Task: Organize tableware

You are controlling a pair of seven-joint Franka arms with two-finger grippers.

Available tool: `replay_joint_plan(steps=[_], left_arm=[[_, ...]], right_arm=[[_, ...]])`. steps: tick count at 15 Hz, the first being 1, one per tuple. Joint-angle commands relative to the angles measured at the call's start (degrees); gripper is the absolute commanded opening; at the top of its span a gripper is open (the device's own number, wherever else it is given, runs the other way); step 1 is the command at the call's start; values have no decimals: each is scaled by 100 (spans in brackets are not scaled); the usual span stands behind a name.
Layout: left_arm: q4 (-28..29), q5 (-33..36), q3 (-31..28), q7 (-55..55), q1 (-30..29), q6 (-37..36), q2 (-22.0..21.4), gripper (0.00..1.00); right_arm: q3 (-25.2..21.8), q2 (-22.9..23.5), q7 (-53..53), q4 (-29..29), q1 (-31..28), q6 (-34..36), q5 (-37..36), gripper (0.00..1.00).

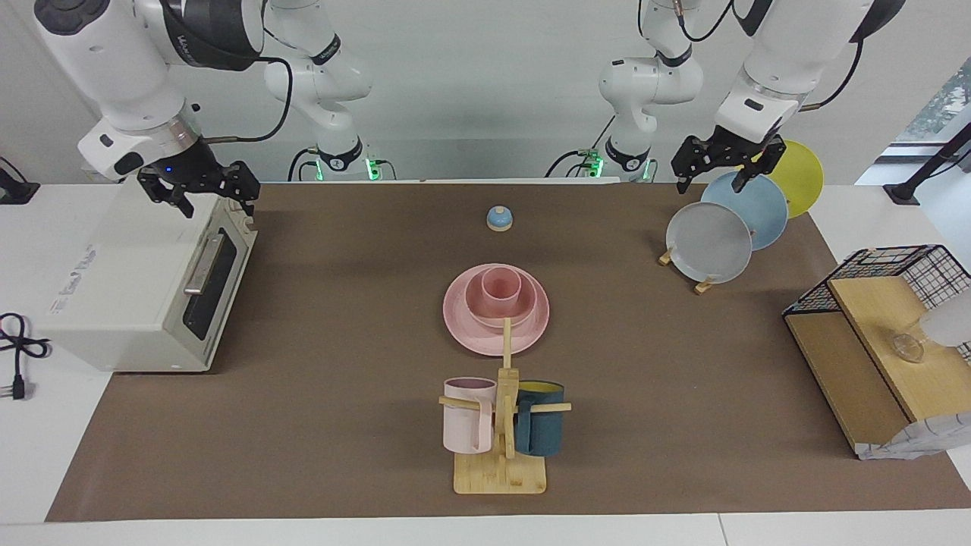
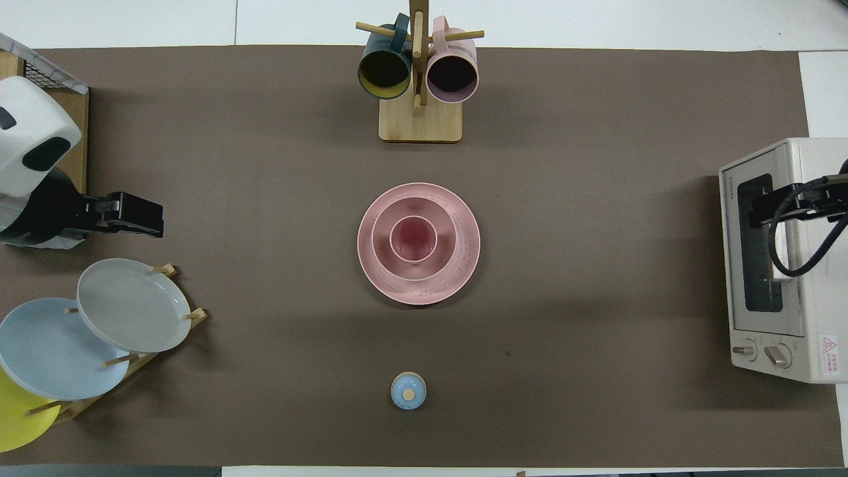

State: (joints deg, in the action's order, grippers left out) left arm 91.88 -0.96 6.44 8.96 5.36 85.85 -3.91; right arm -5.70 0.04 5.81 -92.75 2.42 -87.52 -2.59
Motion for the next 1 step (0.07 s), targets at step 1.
replay_joint_plan(steps=[1], left_arm=[[120,105,42,1,-88,-33,-137,100]], right_arm=[[60,-48,43,-24,-93,86,128,100]])
